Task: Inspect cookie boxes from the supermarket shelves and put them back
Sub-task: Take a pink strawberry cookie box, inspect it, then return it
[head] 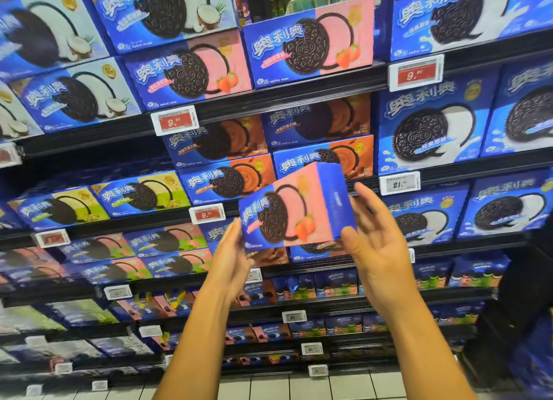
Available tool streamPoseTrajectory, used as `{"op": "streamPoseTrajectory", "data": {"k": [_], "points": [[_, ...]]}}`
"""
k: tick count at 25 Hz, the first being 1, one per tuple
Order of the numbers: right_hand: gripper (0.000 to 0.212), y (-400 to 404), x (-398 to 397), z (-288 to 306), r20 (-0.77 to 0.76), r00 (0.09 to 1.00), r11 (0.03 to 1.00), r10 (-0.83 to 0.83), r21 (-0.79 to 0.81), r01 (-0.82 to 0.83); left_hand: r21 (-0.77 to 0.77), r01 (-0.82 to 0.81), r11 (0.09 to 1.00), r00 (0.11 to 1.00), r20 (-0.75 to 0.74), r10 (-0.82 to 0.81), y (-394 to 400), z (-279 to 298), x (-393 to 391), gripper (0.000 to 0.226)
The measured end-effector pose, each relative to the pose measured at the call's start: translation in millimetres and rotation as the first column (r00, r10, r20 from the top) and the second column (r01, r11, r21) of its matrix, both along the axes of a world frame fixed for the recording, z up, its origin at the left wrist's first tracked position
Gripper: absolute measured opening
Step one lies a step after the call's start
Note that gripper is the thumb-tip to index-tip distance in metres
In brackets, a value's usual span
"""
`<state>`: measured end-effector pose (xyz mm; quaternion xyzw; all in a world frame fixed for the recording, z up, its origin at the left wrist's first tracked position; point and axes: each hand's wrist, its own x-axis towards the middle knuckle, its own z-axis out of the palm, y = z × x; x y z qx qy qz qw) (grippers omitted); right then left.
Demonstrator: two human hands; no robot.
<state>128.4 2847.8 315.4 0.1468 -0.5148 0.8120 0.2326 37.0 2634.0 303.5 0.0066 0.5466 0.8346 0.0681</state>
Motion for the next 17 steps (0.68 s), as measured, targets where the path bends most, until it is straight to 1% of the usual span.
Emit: {"op": "streamPoseTrajectory", "data": {"k": [1, 3, 5, 8, 10, 14, 16, 17], "points": [[0.057, 8, -2, -3, 0.027, 1.000, 0.999, 0.001, -0.049, 0.001, -0.007, -0.015, 1.000, 0.998, -0.058, 0.014, -5, 5, 1, 0.033], [0.054, 21, -5, -10, 0.057, 0.997, 0.992, 0.059, -0.116, -0.052, 0.000, -0.060, 0.998, 0.985, -0.160, 0.059, -12, 12, 8, 0.031], [0.053, 29, -7, -16, 0.098, 0.990, 0.988, 0.100, -0.127, -0.087, 0.010, -0.125, 0.992, 0.961, -0.246, 0.124, -13, 20, 18, 0.031], [0.047, 30, -11, -20, 0.176, 0.983, 0.994, 0.049, -0.106, -0.031, -0.018, -0.187, 0.982, 0.911, -0.377, 0.167, -11, 30, 28, 0.037], [0.043, 28, -14, -21, 0.208, 0.978, 0.995, 0.007, -0.095, 0.014, -0.046, -0.179, 0.983, 0.899, -0.414, 0.144, -9, 36, 33, 0.041], [0.043, 28, -15, -24, 0.242, 0.970, 0.995, 0.007, -0.097, 0.017, -0.058, -0.173, 0.983, 0.887, -0.444, 0.130, -11, 38, 36, 0.038], [0.039, 32, -14, -24, 0.240, 0.971, 0.996, -0.001, -0.082, 0.021, -0.089, -0.183, 0.979, 0.866, -0.487, 0.117, -14, 38, 37, 0.042], [0.038, 34, -13, -23, 0.227, 0.974, 0.999, -0.010, -0.043, 0.020, -0.114, -0.195, 0.974, 0.853, -0.510, 0.111, -15, 39, 37, 0.048]]}}
